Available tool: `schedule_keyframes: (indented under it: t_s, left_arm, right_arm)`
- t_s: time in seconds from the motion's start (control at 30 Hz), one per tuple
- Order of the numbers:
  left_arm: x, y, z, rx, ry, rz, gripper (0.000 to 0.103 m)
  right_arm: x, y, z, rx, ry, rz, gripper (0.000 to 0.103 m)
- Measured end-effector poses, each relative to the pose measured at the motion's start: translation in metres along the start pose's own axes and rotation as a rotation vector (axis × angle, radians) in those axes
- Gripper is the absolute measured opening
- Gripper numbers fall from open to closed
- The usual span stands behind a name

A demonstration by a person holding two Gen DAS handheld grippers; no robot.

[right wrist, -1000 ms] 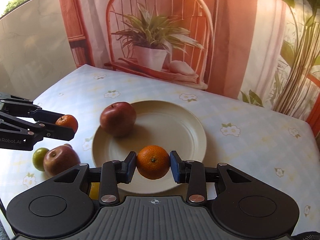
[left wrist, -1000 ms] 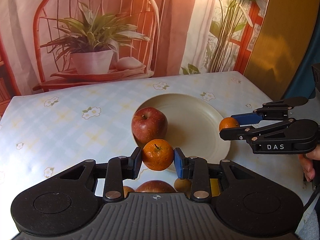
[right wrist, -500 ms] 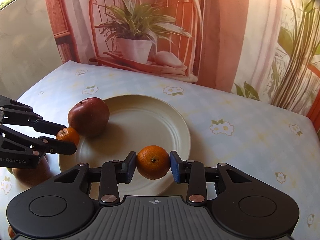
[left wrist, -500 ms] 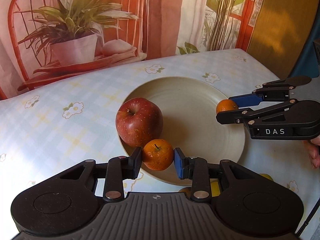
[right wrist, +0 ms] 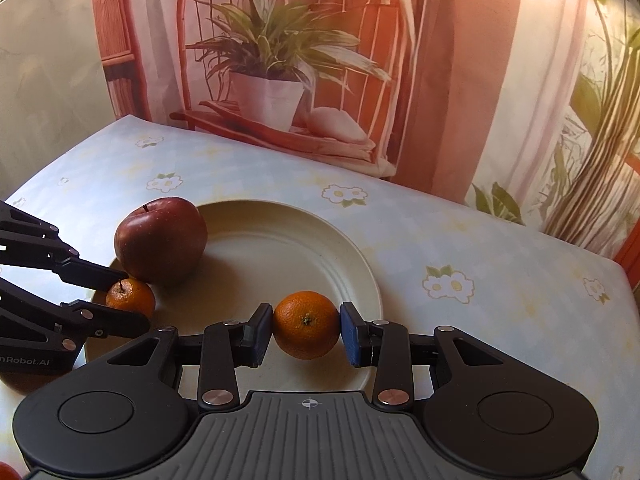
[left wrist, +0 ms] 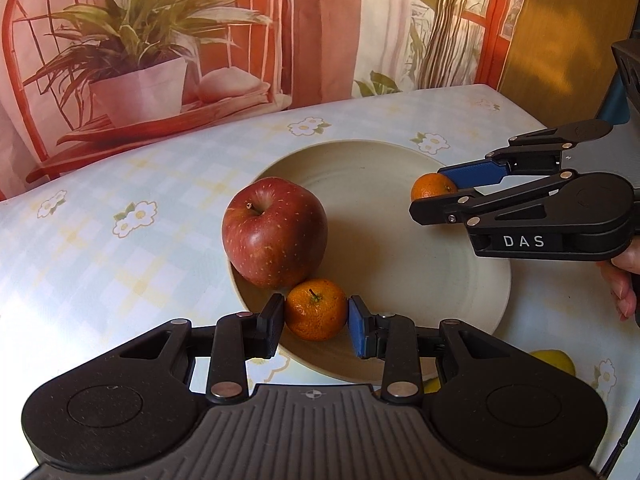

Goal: Organize fruits
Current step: 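Carry both tangerines onto the cream plate and open both tools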

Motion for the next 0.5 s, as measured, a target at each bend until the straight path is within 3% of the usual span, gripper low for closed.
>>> schedule_keyframes:
  t_s: [0.3,0.5]
  left_arm:
    - [-0.001,-0.001,0.000,-0.003,0.012,0.012,0.038]
    - [-0.001,-0.019,0.000,0.014,-0.009,0.033,0.048]
  right_arm:
    - [0.004,-0.007,0.005,0.020,0.028,0.007,0.037]
    - [0.003,-0.028,0.004,0.023,0.075,0.040,0.037]
Point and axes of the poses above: each gripper's, at about its wrist camera, not at the fingertips, and y roughly the way its jaws point, z to its right, x to its underside, the point moved 9 cm from there along y, roughly the way its jaws point, and after that the axes turned 15 degrees about -y, right-handed, at the moved point
